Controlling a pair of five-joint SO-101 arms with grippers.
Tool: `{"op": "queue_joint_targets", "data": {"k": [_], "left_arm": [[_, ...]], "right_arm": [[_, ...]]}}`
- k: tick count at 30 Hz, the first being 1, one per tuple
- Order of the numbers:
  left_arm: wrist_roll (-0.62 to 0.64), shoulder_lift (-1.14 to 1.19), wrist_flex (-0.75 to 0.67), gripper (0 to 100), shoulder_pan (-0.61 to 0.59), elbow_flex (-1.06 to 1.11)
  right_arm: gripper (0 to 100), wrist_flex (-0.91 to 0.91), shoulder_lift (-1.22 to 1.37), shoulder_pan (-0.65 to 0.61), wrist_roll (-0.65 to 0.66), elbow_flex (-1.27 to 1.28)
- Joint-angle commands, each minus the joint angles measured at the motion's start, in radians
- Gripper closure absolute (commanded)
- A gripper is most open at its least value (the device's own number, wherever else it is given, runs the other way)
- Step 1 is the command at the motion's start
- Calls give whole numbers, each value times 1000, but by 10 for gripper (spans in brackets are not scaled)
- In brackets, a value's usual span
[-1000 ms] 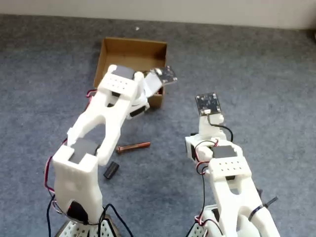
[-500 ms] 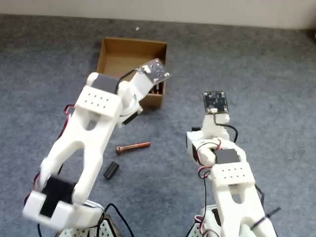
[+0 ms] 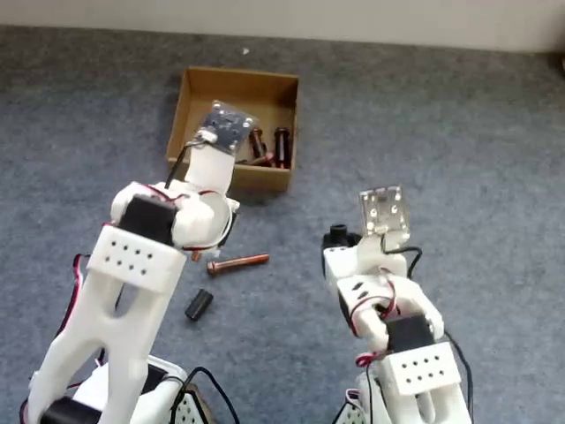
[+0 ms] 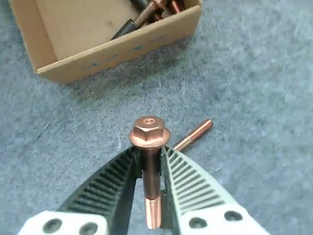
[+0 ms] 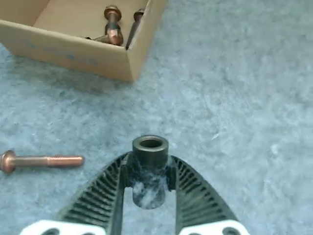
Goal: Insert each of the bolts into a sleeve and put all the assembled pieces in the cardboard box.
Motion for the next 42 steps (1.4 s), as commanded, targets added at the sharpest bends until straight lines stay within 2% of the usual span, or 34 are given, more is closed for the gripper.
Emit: {"op": "queue_joint_targets", "data": {"k": [1,9,14,20,23,27,31,35,39,42], "left_arm": [[78,-82,-23,995,15,-5],[183,-232,-31,995,19,24],[204,-346,-149,995,19,173],[209,-533,-310,995,19,355],[224,-641,-362,995,19,412],[376,-768,-371,995,19,437],[430,-854,-371,995,21,455],[445,-917,-368,995,108,481],[463,-977,-371,995,206,521],[457,-1012,-373,995,214,522]], "right_arm": [[993,2,-104,-48,-44,19],[993,4,-323,-74,-48,108],[993,2,-453,-77,-46,189],[993,-10,-565,-182,-44,272],[993,-90,-556,-219,-44,300],[993,-203,-559,-269,-44,360],[993,-320,-559,-361,17,423],[993,-363,-559,-446,112,456],[993,-360,-553,-506,121,460],[993,-357,-555,-513,121,460]]}}
